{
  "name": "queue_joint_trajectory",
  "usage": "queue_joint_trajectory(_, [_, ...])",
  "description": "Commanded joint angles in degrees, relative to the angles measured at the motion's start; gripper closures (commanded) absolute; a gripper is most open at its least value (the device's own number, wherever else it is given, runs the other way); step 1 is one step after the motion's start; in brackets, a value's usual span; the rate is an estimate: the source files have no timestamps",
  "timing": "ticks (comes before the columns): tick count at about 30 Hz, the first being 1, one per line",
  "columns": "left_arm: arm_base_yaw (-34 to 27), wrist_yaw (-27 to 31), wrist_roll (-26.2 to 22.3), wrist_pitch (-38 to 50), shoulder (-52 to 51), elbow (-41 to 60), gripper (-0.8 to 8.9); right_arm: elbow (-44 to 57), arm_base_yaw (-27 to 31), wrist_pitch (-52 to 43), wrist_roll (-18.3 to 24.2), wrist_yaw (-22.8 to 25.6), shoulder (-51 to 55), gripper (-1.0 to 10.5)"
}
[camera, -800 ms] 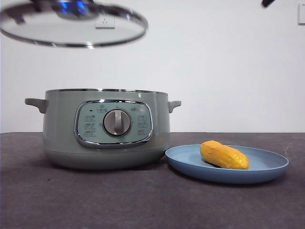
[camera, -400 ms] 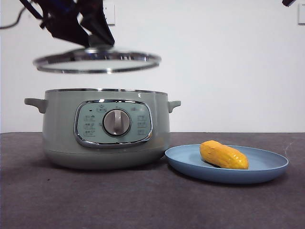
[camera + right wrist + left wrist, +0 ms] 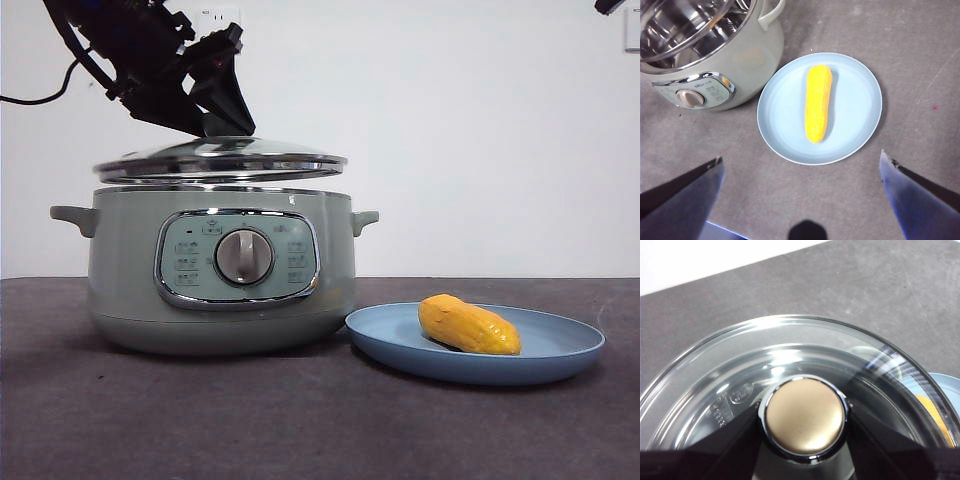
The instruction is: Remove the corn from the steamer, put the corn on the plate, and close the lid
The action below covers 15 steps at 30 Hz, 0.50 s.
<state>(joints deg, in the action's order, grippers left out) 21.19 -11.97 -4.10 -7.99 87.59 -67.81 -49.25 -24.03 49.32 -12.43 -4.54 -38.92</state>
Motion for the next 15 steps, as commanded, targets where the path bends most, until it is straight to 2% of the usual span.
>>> queue_joint_trajectory(1, [0.2,-0.2,-0.7,2.5,0.9,-0.4,8.22,0.5,-0.1,-0.2,0.4,0.0,0.0,4.1])
queue_joint_trajectory(15, [0.6,-0.2,-1.2,-1.4,2.6,-0.4,8.22,0.5,-0.1,-0.2,0.4,0.1,0.0,4.1])
